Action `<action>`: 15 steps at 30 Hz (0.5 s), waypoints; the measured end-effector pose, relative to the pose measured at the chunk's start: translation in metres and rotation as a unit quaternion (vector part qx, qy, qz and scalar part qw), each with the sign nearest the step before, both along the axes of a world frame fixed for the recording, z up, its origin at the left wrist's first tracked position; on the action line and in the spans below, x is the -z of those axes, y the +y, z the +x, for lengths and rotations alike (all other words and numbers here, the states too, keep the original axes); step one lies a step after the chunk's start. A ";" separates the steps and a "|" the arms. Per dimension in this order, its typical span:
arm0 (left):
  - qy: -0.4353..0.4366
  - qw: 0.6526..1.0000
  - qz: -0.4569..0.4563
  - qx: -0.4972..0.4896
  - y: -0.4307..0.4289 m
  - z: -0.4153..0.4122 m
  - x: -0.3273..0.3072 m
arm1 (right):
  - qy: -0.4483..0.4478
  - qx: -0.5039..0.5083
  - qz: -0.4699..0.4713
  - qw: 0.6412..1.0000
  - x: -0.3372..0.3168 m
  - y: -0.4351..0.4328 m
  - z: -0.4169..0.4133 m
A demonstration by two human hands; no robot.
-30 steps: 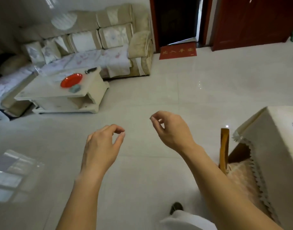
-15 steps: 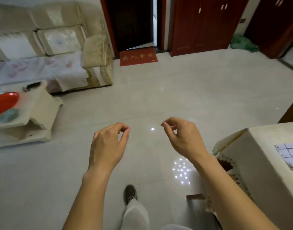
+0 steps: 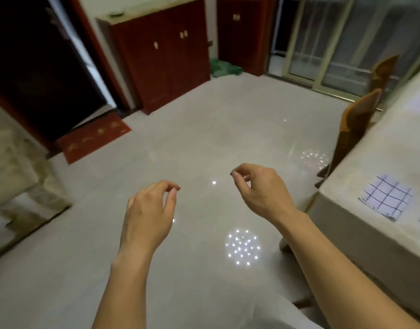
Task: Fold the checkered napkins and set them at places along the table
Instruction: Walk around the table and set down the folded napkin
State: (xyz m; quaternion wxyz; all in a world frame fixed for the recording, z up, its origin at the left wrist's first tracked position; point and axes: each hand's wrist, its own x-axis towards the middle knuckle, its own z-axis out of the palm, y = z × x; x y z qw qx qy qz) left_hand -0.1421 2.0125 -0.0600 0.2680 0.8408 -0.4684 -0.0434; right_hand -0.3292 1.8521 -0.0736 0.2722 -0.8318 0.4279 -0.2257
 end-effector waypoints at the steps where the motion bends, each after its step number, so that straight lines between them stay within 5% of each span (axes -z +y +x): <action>1: 0.001 1.000 0.005 0.023 -0.023 0.006 0.004 | 0.009 0.016 -0.003 1.000 0.006 -0.013 -0.001; 5: -0.019 0.995 0.016 0.092 -0.125 0.025 0.008 | 0.026 0.055 0.011 0.998 0.021 -0.079 -0.002; 15: -0.061 0.978 0.004 0.202 -0.374 0.053 -0.026 | -0.095 0.130 0.005 0.987 -0.017 -0.292 0.030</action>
